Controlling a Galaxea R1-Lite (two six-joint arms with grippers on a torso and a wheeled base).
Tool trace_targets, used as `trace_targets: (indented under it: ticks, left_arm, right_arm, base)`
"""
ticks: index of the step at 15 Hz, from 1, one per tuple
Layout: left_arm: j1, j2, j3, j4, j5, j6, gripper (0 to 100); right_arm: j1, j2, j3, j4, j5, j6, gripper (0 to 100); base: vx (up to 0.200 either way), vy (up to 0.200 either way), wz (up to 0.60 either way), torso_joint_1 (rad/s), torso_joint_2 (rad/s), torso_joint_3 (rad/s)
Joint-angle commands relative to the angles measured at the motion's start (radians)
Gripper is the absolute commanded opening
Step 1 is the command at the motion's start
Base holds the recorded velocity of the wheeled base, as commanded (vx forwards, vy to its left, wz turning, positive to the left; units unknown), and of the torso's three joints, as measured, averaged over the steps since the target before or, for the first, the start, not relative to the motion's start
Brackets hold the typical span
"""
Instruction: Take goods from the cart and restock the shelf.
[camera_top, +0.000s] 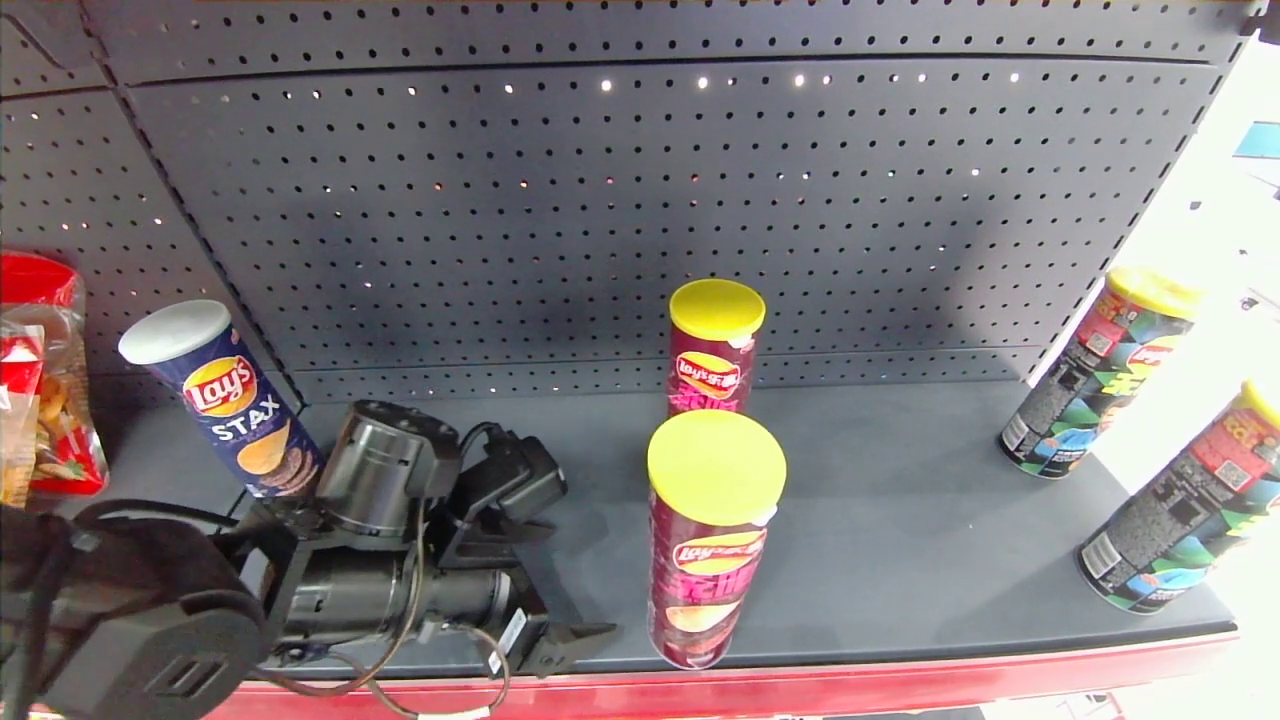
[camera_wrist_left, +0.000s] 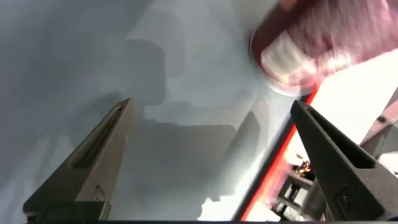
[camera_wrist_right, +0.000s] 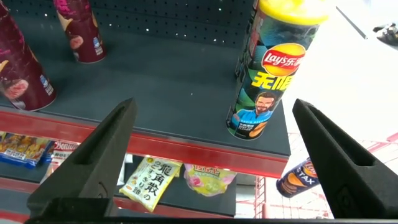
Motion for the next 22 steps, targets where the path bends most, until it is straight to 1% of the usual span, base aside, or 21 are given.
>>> trace_targets:
  ticks: [1, 3, 4, 5, 6, 7, 8, 9, 10, 11, 12, 13, 14, 15, 16, 17, 19, 21, 22]
  left_arm:
    - [0.068, -0.272, 0.148, 0.001, 0.016, -0.004, 100]
    - [0.146, -0.525, 0.235, 0.011, 0.044, -0.016, 100]
    - [0.195, -0.654, 0.264, 0.036, 0.070, -0.021, 100]
    - [0.241, -0.787, 0.269, 0.106, 0.105, -0.022, 100]
    - [0.281, -0.910, 0.260, 0.212, 0.130, -0.032, 100]
    - [0.315, -1.049, 0.229, 0.370, 0.156, -0.038, 100]
    - [0.347, -1.198, 0.182, 0.613, 0.177, -0.042, 100]
    - [0.370, -1.329, 0.156, 0.800, 0.205, -0.046, 100]
    - [0.395, -1.433, 0.163, 0.875, 0.268, -0.050, 100]
    - [0.401, -1.527, 0.211, 0.875, 0.315, -0.052, 100]
    - [0.401, -1.559, 0.218, 0.873, 0.329, -0.052, 100]
    - [0.399, -1.588, 0.225, 0.870, 0.367, -0.059, 100]
    - [0.399, -1.579, 0.228, 0.857, 0.384, -0.058, 100]
    - [0.401, -1.571, 0.231, 0.838, 0.387, -0.049, 100]
    - [0.401, -1.559, 0.229, 0.809, 0.395, -0.027, 100]
    - [0.399, -1.553, 0.229, 0.783, 0.401, -0.027, 100]
    - [0.401, -1.557, 0.229, 0.783, 0.407, -0.026, 100]
    - [0.401, -1.557, 0.231, 0.783, 0.426, -0.024, 100]
    - [0.401, -1.556, 0.231, 0.783, 0.432, -0.024, 100]
  right_arm:
    - [0.001, 0.007, 0.008, 0.002, 0.001, 0.000, 100]
    - [0.001, 0.009, 0.031, 0.002, 0.001, 0.000, 100]
    - [-0.001, 0.004, 0.047, 0.000, -0.004, 0.000, 100]
    - [-0.007, -0.005, 0.059, -0.001, -0.025, -0.002, 100]
    - [-0.022, -0.002, 0.057, -0.004, -0.070, -0.006, 100]
    - [-0.038, 0.018, 0.038, -0.004, -0.114, -0.008, 100]
    - [-0.044, 0.044, 0.021, -0.004, -0.146, -0.006, 100]
    - [-0.042, 0.052, 0.021, -0.007, -0.159, -0.005, 100]
    - [-0.041, 0.049, 0.022, -0.004, -0.160, -0.008, 100]
    - [-0.039, 0.052, 0.021, -0.003, -0.157, -0.008, 100]
    - [-0.041, 0.056, 0.015, 0.000, -0.162, -0.009, 100]
    - [-0.044, 0.101, 0.007, -0.003, -0.168, -0.011, 100]
    - [-0.042, 0.116, 0.005, -0.006, -0.169, -0.011, 100]
    - [-0.041, 0.119, 0.002, -0.006, -0.165, -0.014, 100]
    - [-0.036, 0.128, -0.010, -0.001, -0.165, -0.019, 100]
    - [-0.042, 0.136, -0.012, -0.001, -0.169, -0.019, 100]
    - [-0.042, 0.131, -0.013, -0.001, -0.169, -0.020, 100]
    - [-0.042, 0.119, -0.013, 0.000, -0.171, -0.020, 100]
    - [-0.044, 0.115, -0.012, 0.002, -0.171, -0.020, 100]
  base:
    - [0.000, 0.000, 0.00, 0.000, 0.00, 0.000]
    - [0.000, 0.000, 0.00, 0.000, 0.00, 0.000]
    - [0.000, 0.000, 0.00, 0.000, 0.00, 0.000]
    - [0.000, 0.000, 0.00, 0.000, 0.00, 0.000]
    - [0.000, 0.000, 0.00, 0.000, 0.00, 0.000]
    - [0.000, 0.000, 0.00, 0.000, 0.00, 0.000]
    - [0.000, 0.000, 0.00, 0.000, 0.00, 0.000]
    - [0.000, 0.000, 0.00, 0.000, 0.00, 0.000]
    - [0.000, 0.000, 0.00, 0.000, 0.00, 0.000]
    - [0.000, 0.000, 0.00, 0.000, 0.00, 0.000]
    - [0.000, 0.000, 0.00, 0.000, 0.00, 0.000]
    - [0.000, 0.000, 0.00, 0.000, 0.00, 0.000]
    - [0.000, 0.000, 0.00, 0.000, 0.00, 0.000]
    - [0.000, 0.000, 0.00, 0.000, 0.00, 0.000]
    - [0.000, 0.000, 0.00, 0.000, 0.00, 0.000]
    - [0.000, 0.000, 0.00, 0.000, 0.00, 0.000]
    - [0.000, 0.000, 0.00, 0.000, 0.00, 0.000]
    - [0.000, 0.000, 0.00, 0.000, 0.00, 0.000]
    - [-0.200, 0.000, 0.00, 0.002, 0.00, 0.002]
